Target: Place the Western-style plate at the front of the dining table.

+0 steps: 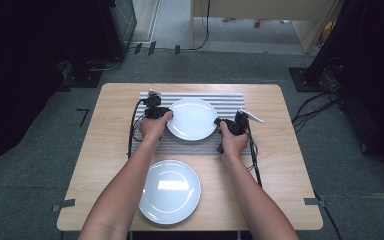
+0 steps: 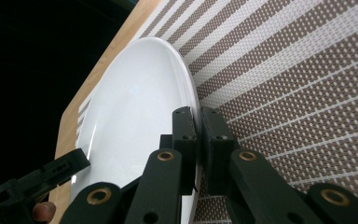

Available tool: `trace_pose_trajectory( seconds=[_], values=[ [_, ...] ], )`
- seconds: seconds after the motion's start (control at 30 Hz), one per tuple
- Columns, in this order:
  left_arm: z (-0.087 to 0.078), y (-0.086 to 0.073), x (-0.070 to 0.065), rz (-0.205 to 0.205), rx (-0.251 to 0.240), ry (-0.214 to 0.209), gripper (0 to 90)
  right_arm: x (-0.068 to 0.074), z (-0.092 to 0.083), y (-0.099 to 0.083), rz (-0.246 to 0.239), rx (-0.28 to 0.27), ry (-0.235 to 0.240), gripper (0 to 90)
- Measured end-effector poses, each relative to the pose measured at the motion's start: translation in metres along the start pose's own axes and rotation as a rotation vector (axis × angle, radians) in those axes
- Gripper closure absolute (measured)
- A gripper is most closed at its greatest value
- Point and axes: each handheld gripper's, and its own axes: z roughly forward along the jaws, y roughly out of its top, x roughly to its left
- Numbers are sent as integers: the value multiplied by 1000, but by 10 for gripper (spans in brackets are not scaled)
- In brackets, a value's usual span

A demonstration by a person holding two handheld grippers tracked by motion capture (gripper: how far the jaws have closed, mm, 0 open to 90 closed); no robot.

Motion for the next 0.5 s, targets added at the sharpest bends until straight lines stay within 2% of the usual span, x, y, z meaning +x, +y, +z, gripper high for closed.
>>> trace_pose_trajectory(
  seconds=[0.17,0.27,0.37,0.5],
  values=[
    [4,0,2,-6,5,6,707,0,3,-3,-8,-8,-19,855],
    [6,1,-1,5,6,21,689,-1,5,-3,-15,-11,-9,855],
    [8,1,-3,15,6,26,664,-3,6,-4,-14,-15,-22,851],
    [8,1,-3,13,11,17,648,-3,6,-3,-20,-21,-21,848]
  ],
)
